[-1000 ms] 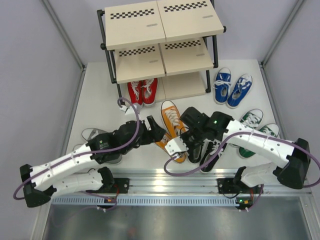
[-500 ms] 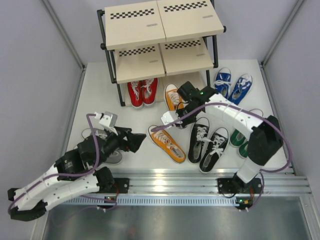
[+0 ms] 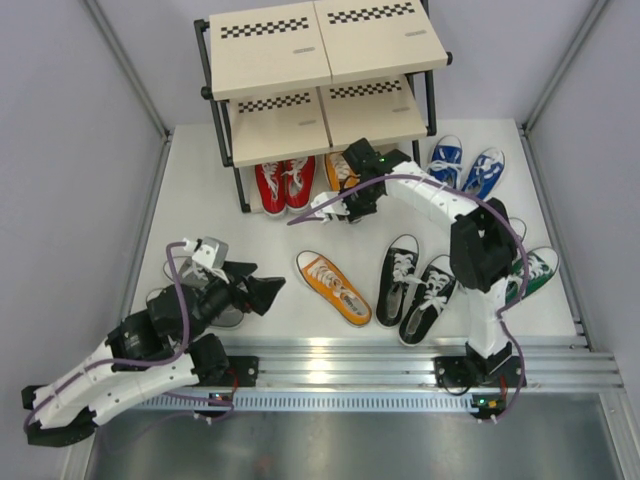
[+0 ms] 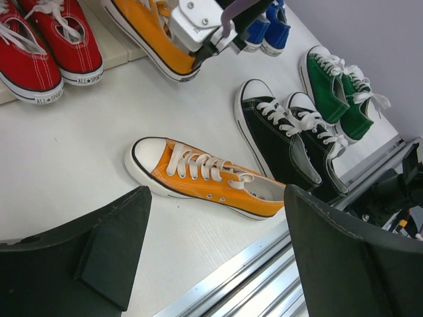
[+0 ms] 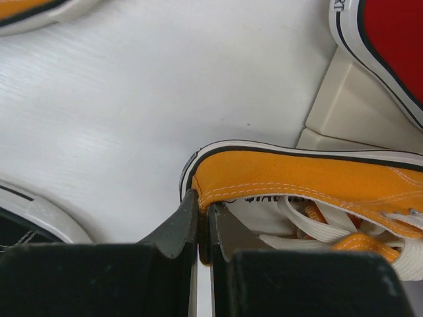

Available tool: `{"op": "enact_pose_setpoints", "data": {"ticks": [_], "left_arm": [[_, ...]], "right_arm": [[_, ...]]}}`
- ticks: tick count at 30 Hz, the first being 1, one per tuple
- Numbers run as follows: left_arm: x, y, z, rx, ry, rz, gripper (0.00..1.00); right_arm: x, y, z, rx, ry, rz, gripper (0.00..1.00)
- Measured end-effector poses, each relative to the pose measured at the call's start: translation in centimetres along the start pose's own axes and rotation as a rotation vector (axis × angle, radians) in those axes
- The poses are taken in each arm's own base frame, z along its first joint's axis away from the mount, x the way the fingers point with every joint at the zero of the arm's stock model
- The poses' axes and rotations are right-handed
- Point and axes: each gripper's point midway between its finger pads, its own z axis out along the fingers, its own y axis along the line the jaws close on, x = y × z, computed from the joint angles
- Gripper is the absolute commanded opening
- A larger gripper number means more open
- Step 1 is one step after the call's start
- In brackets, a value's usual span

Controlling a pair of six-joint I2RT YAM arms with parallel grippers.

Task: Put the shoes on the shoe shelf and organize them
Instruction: Place the shoe at the shoe shelf.

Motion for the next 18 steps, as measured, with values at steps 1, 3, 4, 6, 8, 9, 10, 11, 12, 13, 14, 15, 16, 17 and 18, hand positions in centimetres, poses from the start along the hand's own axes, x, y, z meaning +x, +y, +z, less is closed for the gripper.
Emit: {"op": "enact_pose_setpoints", "data": {"ticks": [1, 3, 4, 6, 8, 9, 10, 11, 12, 13, 14, 15, 16, 17, 18], "left_arm": [[-0.2, 0.0, -0.1, 0.003, -0.008, -0.003, 0.87], [-0.5, 0.0, -0.4, 0.010, -0.022, -0.010, 0.88], [-0.5, 0.0, -0.5, 0.012, -0.025, -0.012, 0.88], [-0.5, 0.0, -0.5, 0.013, -0.027, -0.012, 0.88], [-0.5, 0.0, -0.5, 0.013, -0.026, -0.012, 0.88], [-0.5, 0.0, -0.5, 0.013, -0.026, -0.012, 0.88], [-0.5, 0.0, -0.5, 0.013, -0.026, -0.012, 0.88], [-0.4, 0.0, -0.5, 0.014, -0.025, -0.012, 0.88], [-0.4, -0.1, -0.5, 0.016, -0.024, -0.011, 0.88], [-0.4, -0.1, -0.5, 0.017, -0.023, -0.011, 0.88], [-0.4, -0.1, -0.5, 0.018, -0.023, -0.011, 0.88], [-0.4, -0.1, -0.5, 0.019, -0.022, -0.011, 0.88], [-0.4, -0.1, -0.5, 0.019, -0.022, -0.011, 0.88], [-0.4, -0.1, -0.5, 0.019, -0.022, -0.011, 0.88], [-0.3, -0.2, -0.5, 0.022, -0.021, -0.011, 0.88]], "right_arm": [[0.3, -0.4, 0.4, 0.005, 0.007, -0.005, 0.00], [0.8, -1.1, 1.1, 0.017, 0.020, -0.012, 0.00], [1.2, -1.5, 1.5, 0.021, 0.027, -0.013, 0.00], [1.8, -2.1, 2.0, 0.031, 0.037, -0.012, 0.00], [2.3, -2.8, 2.3, 0.046, 0.045, -0.011, 0.00], [2.7, -3.3, 2.4, 0.056, 0.050, -0.011, 0.00], [3.0, -3.7, 2.4, 0.070, 0.055, -0.012, 0.00], [3.4, -4.1, 2.4, 0.081, 0.061, -0.010, 0.00], [3.8, -4.5, 2.2, 0.094, 0.067, -0.011, 0.00], [4.0, -4.8, 2.1, 0.105, 0.072, -0.012, 0.00], [4.3, -5.1, 2.0, 0.116, 0.078, -0.012, 0.00], [4.6, -5.3, 1.9, 0.126, 0.085, -0.011, 0.00], [5.0, -5.6, 1.8, 0.134, 0.092, -0.010, 0.01], [5.2, -5.9, 1.7, 0.144, 0.100, -0.012, 0.02], [5.5, -6.0, 1.7, 0.150, 0.106, -0.012, 0.02]]}}
